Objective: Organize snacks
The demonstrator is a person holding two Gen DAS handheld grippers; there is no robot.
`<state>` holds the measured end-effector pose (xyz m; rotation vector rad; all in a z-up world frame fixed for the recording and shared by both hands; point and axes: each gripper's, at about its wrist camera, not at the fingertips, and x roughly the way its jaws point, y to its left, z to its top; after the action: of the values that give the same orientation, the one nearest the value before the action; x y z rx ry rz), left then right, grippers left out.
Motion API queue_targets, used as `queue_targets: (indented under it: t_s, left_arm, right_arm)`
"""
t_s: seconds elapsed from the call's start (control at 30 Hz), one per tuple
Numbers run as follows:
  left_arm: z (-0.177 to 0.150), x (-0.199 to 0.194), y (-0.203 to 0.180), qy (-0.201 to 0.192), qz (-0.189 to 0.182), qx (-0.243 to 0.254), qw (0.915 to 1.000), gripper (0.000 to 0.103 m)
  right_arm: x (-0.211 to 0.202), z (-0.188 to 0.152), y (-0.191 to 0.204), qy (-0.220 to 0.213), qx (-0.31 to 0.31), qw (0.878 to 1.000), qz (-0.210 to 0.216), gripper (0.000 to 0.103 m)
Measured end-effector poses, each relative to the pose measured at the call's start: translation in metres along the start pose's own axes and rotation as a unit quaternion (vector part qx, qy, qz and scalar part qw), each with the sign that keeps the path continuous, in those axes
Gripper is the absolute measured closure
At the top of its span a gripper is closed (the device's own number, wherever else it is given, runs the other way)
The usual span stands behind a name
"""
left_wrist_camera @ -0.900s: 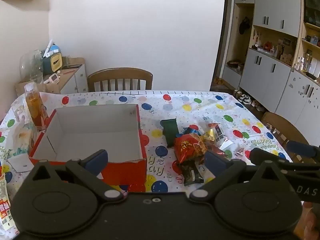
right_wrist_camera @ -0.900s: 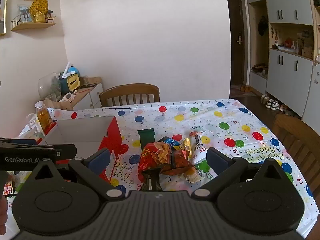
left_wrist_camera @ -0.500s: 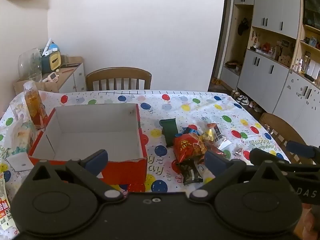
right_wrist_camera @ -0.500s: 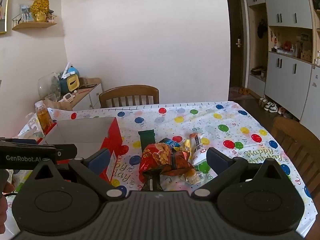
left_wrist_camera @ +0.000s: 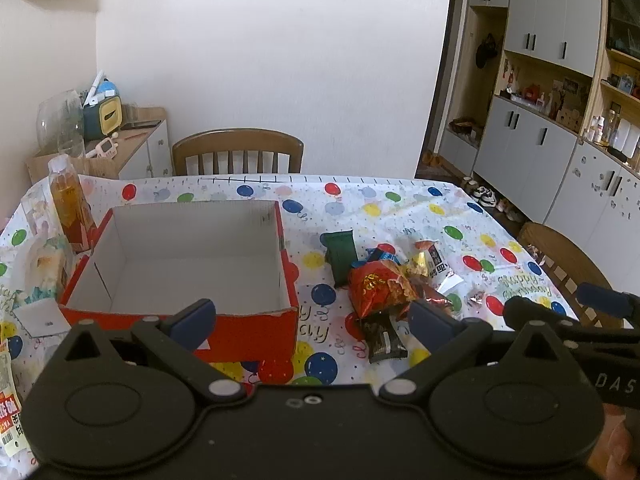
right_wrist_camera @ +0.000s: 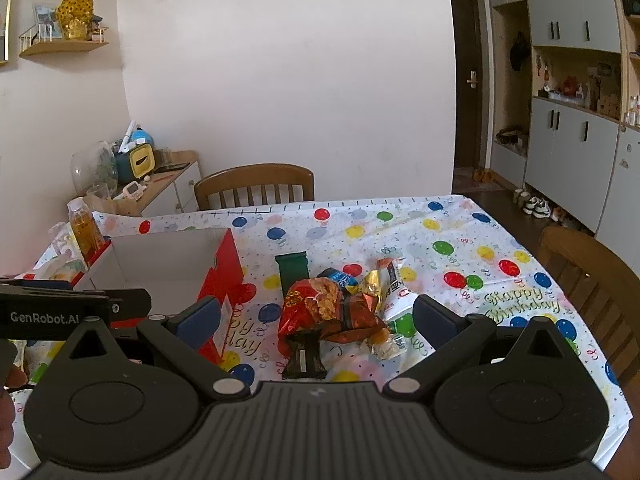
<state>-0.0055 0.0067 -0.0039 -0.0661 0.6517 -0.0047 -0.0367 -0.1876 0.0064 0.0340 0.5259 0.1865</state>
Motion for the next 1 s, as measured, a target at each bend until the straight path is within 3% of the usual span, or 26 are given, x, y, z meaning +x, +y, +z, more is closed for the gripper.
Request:
queue_targets:
  t_s: [1.0]
  left_arm:
    - [-0.0055, -0.0018, 0.0010, 0.016, -0.010, -0.010, 0.9998, 0.000]
  right_arm:
    - [-0.0086, 0.0014, -0.0044, 0.006, -0.006, 1.000, 0.012, 0.000]
